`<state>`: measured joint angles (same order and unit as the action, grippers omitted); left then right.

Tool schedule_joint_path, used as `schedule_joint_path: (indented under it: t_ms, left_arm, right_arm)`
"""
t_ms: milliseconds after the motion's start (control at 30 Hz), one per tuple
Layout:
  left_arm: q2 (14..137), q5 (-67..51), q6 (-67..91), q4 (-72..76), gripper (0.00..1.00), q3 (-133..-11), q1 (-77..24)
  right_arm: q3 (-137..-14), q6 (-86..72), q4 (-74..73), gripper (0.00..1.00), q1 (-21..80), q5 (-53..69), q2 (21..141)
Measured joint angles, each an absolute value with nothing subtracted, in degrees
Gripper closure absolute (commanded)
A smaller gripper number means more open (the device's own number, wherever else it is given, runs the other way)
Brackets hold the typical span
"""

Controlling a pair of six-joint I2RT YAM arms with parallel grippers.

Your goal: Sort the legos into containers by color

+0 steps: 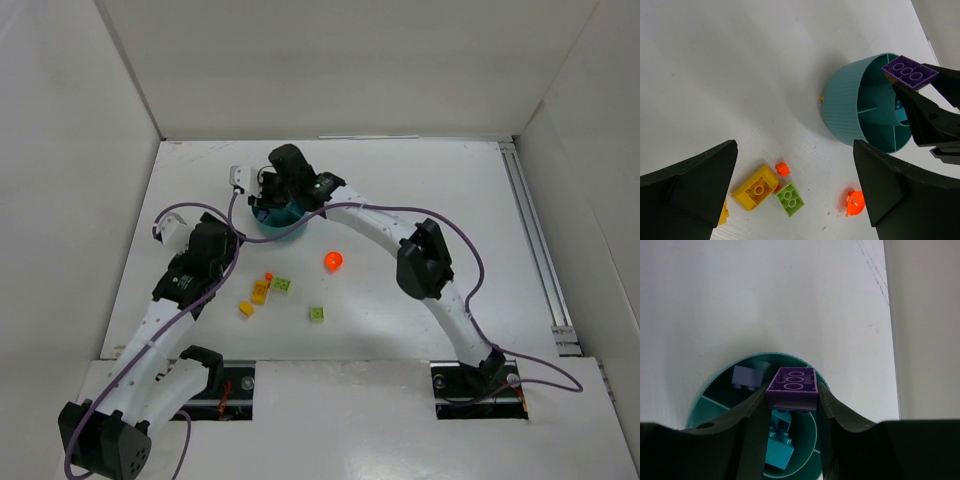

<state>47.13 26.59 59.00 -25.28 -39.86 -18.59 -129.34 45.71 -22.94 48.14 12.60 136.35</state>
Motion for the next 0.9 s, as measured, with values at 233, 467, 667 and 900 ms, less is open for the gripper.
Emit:
schedule_joint_path:
  t_ms: [233, 467, 667, 900]
  left_arm:
    - [47.13, 26.52, 58.83, -25.08, 0.0, -39.86, -18.59]
    - [47.11, 26.37, 58.78, -25.1, 0.0, -39.86, -18.59]
    - [47.11, 25.61, 58.39, -25.08, 0.0, -39.75, -18.59]
    - [47.11, 23.24, 56.58, -24.73, 0.0, -39.72, -18.59]
  right_arm:
    - [-130.45, 46.7, -23.57, 0.75, 48.21, 12.25, 138.41]
    - [-130.47, 46.81, -23.68, 0.5, 48.45, 12.19, 138.41]
    - [-130.47, 47.2, -23.62, 0.4, 48.49, 12.69, 138.41]
    - [-128.35, 46.89, -23.27, 0.19, 48.53, 14.0, 136.2]
